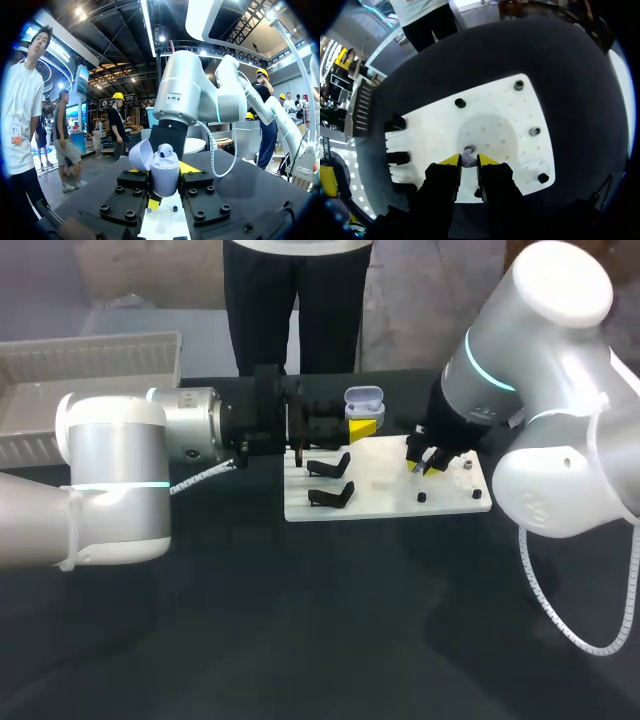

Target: Pick up each earbud case from the left stands, insert the matching earbuds, close the lid, and place the case in the box.

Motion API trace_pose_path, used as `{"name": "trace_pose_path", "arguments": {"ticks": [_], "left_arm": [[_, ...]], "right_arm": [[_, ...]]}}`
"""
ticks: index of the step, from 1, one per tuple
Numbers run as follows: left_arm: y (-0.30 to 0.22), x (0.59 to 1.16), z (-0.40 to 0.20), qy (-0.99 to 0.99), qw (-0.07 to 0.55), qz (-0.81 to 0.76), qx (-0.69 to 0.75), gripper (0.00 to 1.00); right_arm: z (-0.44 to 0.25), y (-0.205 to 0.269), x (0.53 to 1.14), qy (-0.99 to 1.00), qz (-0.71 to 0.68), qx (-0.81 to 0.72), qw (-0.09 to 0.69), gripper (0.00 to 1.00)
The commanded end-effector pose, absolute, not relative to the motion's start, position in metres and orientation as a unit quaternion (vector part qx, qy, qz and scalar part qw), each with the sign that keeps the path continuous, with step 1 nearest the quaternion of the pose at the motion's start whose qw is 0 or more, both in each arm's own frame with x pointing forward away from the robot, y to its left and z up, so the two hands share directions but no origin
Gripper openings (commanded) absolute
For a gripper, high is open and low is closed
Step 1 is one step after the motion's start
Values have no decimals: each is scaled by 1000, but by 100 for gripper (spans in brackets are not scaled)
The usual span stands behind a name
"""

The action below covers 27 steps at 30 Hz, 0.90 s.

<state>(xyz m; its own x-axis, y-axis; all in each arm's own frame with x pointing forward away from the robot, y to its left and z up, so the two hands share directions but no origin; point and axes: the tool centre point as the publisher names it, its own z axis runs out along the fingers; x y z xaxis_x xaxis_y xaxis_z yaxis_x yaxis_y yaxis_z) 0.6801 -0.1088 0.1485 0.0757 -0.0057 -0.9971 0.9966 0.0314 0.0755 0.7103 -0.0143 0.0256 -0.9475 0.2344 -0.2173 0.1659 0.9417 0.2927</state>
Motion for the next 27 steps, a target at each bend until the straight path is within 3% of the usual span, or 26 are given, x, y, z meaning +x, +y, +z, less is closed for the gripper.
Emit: {"name": "trace_pose_path", "arguments": {"ticks": [1, 27], "left_arm": [[-109, 679, 147, 486, 532, -473, 507, 0], [-109, 679, 147, 486, 532, -473, 507, 0]], "right_arm": [[27, -14, 711, 978, 136, 102, 125, 0], [119, -31, 636, 989, 111, -17, 98, 0]]}}
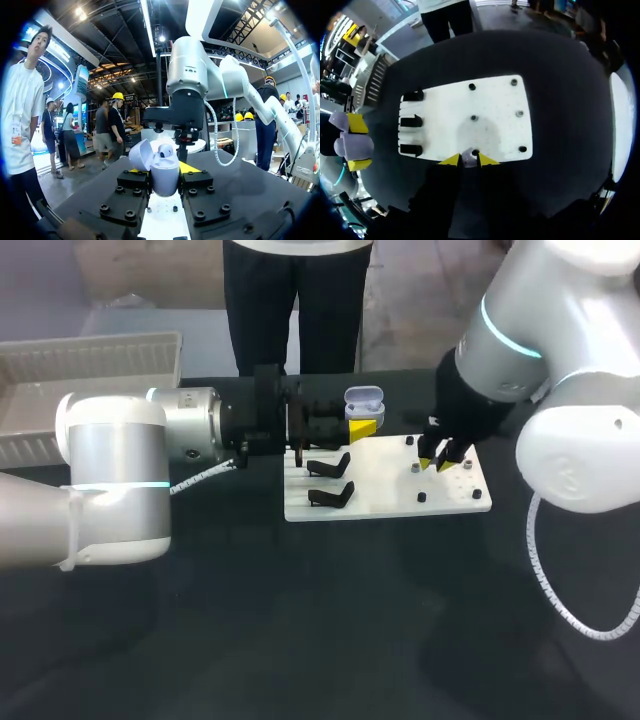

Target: Pick up each earbud case from the left stands, insert the matching earbuds, close the lid, and place the case in the box.

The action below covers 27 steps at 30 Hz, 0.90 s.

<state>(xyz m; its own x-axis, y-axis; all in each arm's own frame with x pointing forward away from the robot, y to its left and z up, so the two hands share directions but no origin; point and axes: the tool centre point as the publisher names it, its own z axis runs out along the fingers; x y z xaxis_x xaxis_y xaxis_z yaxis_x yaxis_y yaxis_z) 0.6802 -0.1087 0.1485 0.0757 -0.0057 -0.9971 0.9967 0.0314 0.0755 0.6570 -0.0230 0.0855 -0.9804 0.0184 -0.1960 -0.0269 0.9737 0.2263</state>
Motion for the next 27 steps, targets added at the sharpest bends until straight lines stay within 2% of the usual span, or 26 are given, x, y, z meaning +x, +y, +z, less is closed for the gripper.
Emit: {"name": "trace_pose_path", "arguments": {"ticks": [1, 14, 27], "left_arm": [[-109, 679, 147, 486, 532, -473, 507, 0], [-109, 679, 147, 486, 532, -473, 507, 0], [-109, 679, 147, 486, 532, -473, 507, 0]], "right_arm": [[122, -30, 634, 989, 107, -23, 99, 0], [188, -8, 593, 989, 81, -82, 92, 0], [231, 39, 602, 982, 93, -130, 102, 0]]}}
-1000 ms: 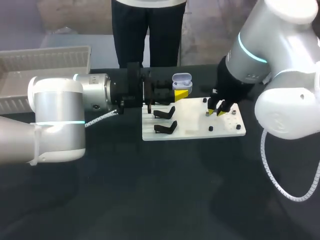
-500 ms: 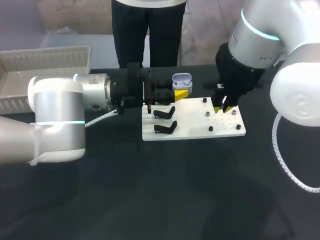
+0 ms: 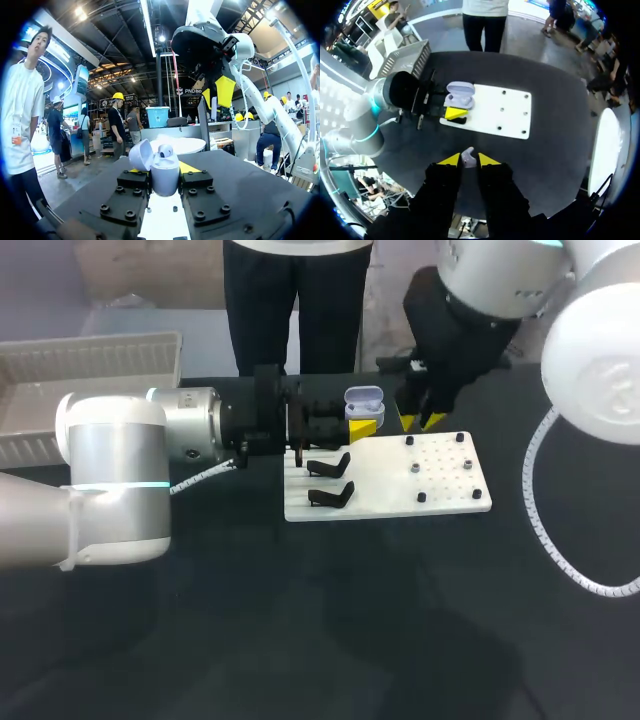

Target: Pick up each earbud case from the left stands, insert the matching earbuds, close the lid, and place the case in the box.

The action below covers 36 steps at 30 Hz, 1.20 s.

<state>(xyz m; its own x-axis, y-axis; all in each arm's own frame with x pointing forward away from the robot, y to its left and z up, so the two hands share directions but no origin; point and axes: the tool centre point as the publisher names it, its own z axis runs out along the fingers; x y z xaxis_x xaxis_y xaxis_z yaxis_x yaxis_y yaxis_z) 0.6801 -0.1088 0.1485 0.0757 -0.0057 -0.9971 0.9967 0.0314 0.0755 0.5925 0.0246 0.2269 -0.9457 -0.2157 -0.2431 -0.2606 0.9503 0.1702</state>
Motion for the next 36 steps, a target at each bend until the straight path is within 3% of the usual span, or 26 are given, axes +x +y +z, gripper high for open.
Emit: {"name": "trace_pose_path", "arguments": {"ticks": [1, 19, 36], "left_arm": [[-109, 679, 147, 486, 532, -473, 507, 0], [-109, 679, 147, 486, 532, -473, 507, 0], [-109, 679, 147, 486, 532, -473, 507, 0]], "right_arm": [[232, 43, 604, 981, 94, -138, 103, 0], [222, 82, 638, 976, 88, -174, 95, 0], [208, 82, 644, 968, 84, -214, 104, 0]]}}
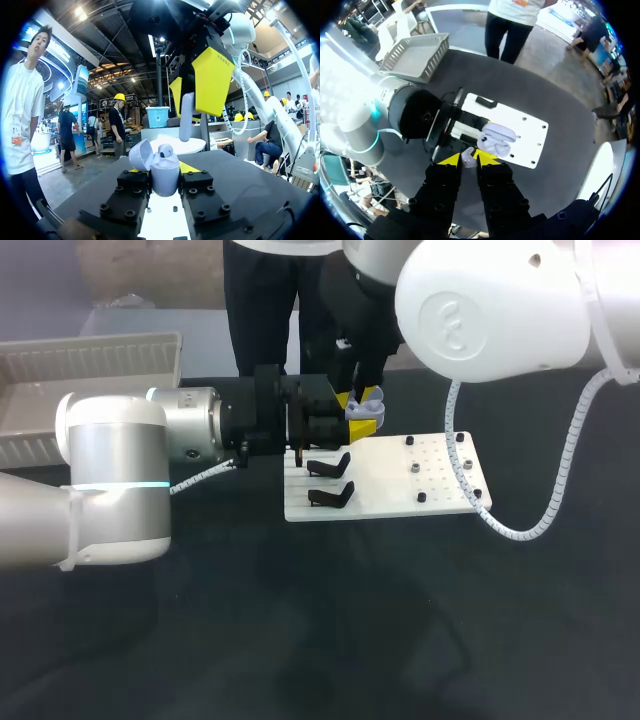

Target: Pick up each earbud case from the left stands, insert the matching earbuds, close the lid, and place the case in the box.

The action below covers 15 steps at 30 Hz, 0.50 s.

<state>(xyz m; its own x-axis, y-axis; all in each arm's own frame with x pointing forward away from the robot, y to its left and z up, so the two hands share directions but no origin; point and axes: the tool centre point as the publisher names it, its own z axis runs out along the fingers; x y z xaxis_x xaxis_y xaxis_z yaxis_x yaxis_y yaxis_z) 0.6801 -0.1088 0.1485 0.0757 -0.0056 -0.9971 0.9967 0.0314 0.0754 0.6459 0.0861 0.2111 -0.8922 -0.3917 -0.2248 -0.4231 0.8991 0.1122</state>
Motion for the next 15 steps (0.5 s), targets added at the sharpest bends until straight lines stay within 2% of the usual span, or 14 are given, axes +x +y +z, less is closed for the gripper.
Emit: {"name": "trace_pose_path", "arguments": {"ticks": [1, 15], "left_arm": [[-109, 679, 147, 486, 532, -473, 507, 0], [-109, 679, 147, 486, 532, -473, 507, 0]], "right_arm": [[207, 81, 644, 967, 83, -216, 107, 0], [201, 77, 643, 959, 74, -256, 99, 0]]}}
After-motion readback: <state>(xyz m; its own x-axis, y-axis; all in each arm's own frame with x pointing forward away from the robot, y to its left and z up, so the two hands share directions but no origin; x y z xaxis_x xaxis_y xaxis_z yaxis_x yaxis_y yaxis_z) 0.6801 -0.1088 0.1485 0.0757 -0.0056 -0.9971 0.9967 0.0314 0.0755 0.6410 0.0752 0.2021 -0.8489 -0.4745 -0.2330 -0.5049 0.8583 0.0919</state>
